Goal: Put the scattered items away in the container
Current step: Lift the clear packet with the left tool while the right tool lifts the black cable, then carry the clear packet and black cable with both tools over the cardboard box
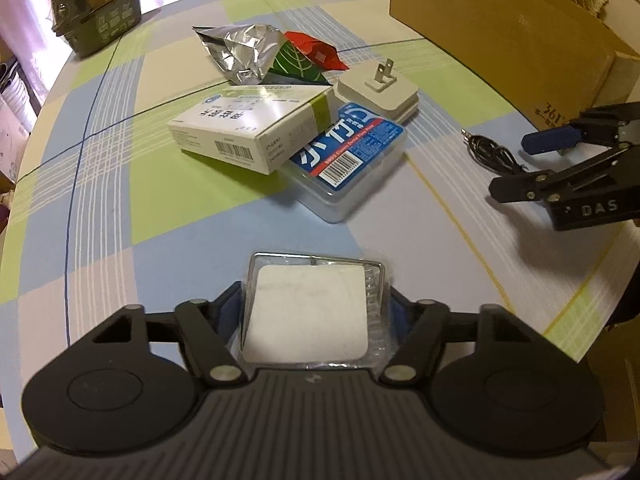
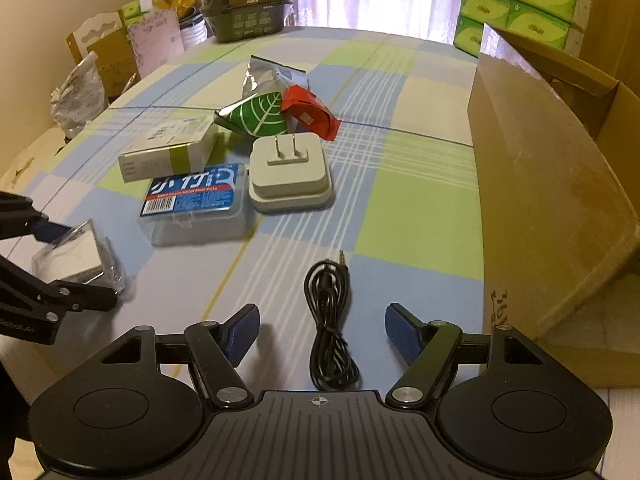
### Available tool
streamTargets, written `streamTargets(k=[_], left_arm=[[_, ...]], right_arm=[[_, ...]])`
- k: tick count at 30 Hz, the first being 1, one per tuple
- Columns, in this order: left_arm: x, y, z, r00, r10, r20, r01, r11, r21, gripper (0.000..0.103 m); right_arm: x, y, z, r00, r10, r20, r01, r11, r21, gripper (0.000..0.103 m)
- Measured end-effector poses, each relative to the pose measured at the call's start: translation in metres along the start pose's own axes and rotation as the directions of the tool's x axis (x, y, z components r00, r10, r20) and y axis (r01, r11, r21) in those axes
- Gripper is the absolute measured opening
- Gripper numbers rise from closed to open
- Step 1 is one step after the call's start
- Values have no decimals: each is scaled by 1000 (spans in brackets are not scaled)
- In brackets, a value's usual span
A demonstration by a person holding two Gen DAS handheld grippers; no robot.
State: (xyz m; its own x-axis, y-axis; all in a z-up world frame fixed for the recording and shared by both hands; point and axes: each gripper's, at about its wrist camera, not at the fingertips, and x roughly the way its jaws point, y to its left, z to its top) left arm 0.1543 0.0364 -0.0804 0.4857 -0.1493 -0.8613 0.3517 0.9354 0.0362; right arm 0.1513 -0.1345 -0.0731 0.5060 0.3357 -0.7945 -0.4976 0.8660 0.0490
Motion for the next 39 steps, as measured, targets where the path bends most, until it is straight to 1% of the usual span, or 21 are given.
streamTargets(k=[3,4,5,7,8,10,14,23,32,39], left_arm=[[-4,1,-1,1000,0,8,0,1000,-18,63],[-5,1,-1,1000,0,10,1,1000,-23,63],[-6,1,-2,1000,-1,11,1,1000,-28,63],[-8,1,-4,1000,-4,15,5,999,-41,63],[-9,1,-4,1000,-7,16,7,999,-47,63],[-11,0,-6,1000,-10,19,11,998,-55,63],[-15,-6,-7,1000,-19,24,20,998,-53,63],[-41,-21,-1,996,-33,86,38,998,-55,63],[-70,-39,4,989,-43,139,49,998,-39,63],[-85,-62,15,983,-62,176,62,998,5,63]], right_arm=[[6,0,3,1000,-4,1,4,1000,-3,75],[7,0,4,1000,-8,1,8,1000,-7,66],[9,0,4,1000,-10,-4,10,1000,-13,51],[8,2,4,1000,-25,-5,25,999,-34,50],[8,3,3,1000,-28,-3,28,999,-44,38],[6,5,2,999,-41,-1,40,997,-60,26],[-2,6,-1,999,-45,13,46,998,-49,24],[-45,9,5,993,-55,109,58,998,-20,24],[-92,12,11,974,-76,212,77,997,2,24],[-126,-2,11,956,-111,273,106,994,35,24]])
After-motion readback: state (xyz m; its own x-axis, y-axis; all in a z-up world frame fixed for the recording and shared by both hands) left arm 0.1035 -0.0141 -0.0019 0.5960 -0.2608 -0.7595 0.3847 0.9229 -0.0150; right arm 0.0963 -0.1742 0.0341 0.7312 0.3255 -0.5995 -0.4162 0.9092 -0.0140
